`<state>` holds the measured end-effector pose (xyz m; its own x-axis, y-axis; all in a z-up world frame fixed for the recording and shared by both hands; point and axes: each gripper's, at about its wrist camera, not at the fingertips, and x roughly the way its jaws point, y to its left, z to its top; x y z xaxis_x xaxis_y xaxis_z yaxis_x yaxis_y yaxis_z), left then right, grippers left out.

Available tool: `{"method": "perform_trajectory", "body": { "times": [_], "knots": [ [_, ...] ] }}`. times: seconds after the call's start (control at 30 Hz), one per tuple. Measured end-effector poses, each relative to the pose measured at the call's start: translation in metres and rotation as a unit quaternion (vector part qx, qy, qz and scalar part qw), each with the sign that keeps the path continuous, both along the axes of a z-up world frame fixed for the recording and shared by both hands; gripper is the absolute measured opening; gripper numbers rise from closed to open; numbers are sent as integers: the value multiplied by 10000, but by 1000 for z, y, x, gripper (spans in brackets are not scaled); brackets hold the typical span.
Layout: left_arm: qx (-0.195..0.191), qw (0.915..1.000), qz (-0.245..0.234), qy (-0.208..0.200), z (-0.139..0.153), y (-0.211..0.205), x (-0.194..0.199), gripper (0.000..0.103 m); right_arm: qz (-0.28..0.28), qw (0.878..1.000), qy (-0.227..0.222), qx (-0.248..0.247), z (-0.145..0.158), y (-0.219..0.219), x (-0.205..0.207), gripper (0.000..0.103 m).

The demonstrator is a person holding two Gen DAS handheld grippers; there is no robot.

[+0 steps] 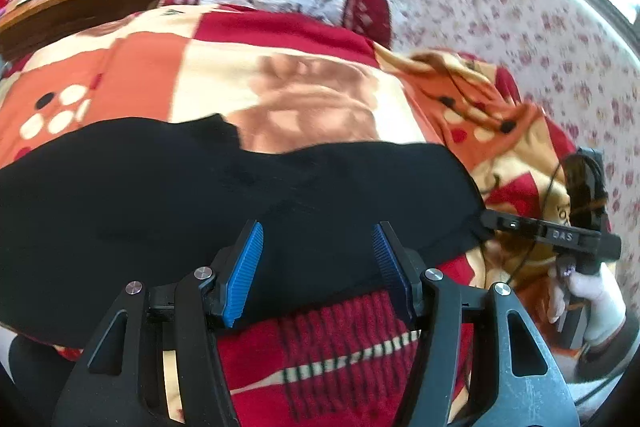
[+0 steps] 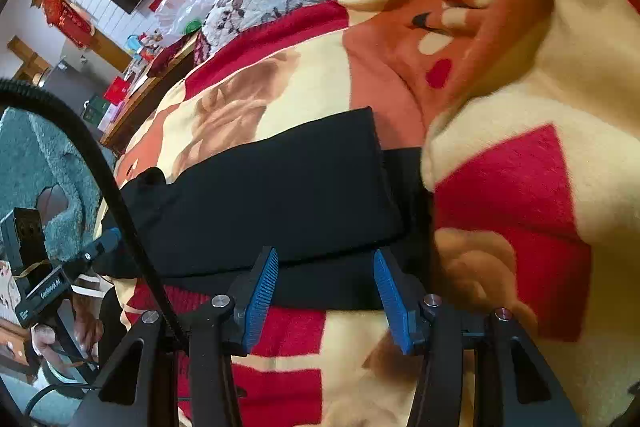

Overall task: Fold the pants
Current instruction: 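Press the folded black pants flat with both grippers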

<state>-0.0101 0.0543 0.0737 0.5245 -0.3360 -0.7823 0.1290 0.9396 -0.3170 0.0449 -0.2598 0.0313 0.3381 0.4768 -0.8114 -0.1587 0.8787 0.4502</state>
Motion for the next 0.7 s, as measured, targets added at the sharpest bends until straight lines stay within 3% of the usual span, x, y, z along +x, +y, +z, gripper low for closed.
{"method": "perform_trajectory", "body": {
  "times": [0.13,0.6,0.63,0.7],
  "knots": [
    [63,9998,-161,74,-5,-11,2,57,-9,9983,492,299,-17,12,-4,48],
    [0,9979,-648,80,-13,-43,19,57,-949,9898,6,1064,-34,3,19,54],
    [-13,9980,-620,95,-14,-43,21,57,-999,9883,-21,1154,-35,0,22,53],
    [-68,9984,-554,134,-15,-40,25,57,-1099,9842,-96,1386,-38,-4,23,34]
  ]
}}
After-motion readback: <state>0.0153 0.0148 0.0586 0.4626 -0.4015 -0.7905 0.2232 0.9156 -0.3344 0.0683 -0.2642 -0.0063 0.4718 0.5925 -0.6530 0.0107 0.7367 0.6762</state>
